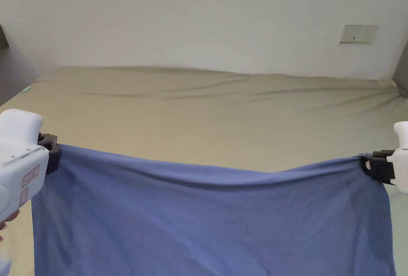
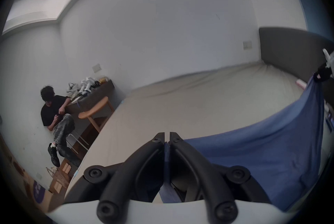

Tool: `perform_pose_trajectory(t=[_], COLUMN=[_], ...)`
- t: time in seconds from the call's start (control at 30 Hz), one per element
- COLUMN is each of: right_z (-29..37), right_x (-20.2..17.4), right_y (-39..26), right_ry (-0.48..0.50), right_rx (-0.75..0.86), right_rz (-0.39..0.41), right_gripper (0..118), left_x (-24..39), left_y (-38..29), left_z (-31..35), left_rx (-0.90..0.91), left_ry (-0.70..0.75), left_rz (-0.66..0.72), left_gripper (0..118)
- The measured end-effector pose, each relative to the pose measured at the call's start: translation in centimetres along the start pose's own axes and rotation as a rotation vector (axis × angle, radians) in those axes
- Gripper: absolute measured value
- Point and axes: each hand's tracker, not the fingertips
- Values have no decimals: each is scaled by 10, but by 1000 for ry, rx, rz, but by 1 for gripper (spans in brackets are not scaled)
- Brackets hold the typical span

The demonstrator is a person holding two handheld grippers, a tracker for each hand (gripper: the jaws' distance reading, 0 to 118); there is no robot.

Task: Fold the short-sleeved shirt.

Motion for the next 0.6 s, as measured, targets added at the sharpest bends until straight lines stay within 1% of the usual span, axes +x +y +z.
perform_pose_trajectory(t=[0.07,0.2,0.23,0.3,0.33,0.37,0.43,0.5,0.6], right_z=[37,108,126,162,173,185,207,226,252], right_x=[-3,-11,-17,-31,-34,-36,-33,-32,-31], right_y=[10,28,30,36,41,46,57,66,76], right_ry=[-29,-55,-98,-179,-200,-198,-147,-147,-176], right_rx=[70,230,303,390,408,425,467,519,591], right_rz=[10,24,55,157,176,171,93,47,44], right_gripper=[5,5,5,5,5,5,5,5,5], left_x=[-7,-17,-20,-31,-37,-43,-54,-63,-74], left_y=[18,50,56,67,71,76,85,94,110], left_z=[25,80,92,115,125,135,155,176,205], left_rx=[62,193,220,265,284,301,346,402,472], left_ry=[9,57,63,65,70,79,100,119,143], left_rz=[56,34,32,56,74,89,106,125,133], left_gripper=[2,2,2,2,2,2,2,2,2])
